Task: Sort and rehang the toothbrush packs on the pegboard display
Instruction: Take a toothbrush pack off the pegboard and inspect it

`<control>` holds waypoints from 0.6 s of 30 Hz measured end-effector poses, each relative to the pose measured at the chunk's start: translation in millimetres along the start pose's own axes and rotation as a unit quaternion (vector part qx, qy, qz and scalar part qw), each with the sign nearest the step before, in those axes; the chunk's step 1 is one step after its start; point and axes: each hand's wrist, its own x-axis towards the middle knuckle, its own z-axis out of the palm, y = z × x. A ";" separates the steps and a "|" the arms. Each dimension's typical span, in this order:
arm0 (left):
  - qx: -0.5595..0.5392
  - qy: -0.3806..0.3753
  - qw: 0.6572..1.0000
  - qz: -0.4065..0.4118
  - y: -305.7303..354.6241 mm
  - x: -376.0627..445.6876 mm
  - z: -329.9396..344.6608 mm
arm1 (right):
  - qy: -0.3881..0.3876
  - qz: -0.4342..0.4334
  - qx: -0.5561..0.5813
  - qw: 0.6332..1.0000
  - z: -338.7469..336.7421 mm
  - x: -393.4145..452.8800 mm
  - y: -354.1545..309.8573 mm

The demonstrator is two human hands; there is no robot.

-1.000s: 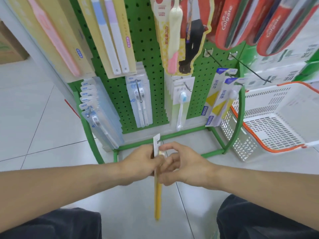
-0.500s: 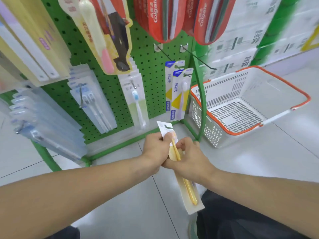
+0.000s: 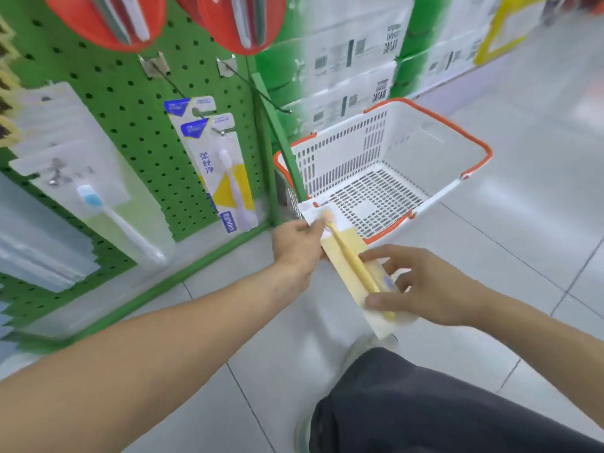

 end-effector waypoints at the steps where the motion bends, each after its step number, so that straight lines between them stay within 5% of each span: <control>1: -0.004 -0.003 1.000 0.021 0.1 5.5 8.4 | 0.031 -0.006 0.029 0.999 -8.3 0.7 6.1; 4: 0.109 -0.021 0.978 0.176 1.2 16.4 25.3 | 0.149 -0.012 0.081 0.985 -29.7 10.9 17.9; 7: 0.322 -0.063 0.869 0.370 -14.9 42.0 26.6 | 0.252 0.019 0.113 0.961 -52.3 36.2 26.7; 9: 0.440 -0.162 0.782 0.411 -33.4 64.3 24.4 | 0.276 0.029 0.090 0.957 -64.6 59.8 30.9; 11: 0.483 -0.228 0.732 0.424 -46.8 79.2 22.5 | 0.264 0.034 0.037 0.963 -73.4 86.8 31.7; 18: 0.334 -0.160 0.768 0.522 -73.7 101.3 30.6 | 0.085 0.053 -0.076 0.992 -71.0 202.9 32.2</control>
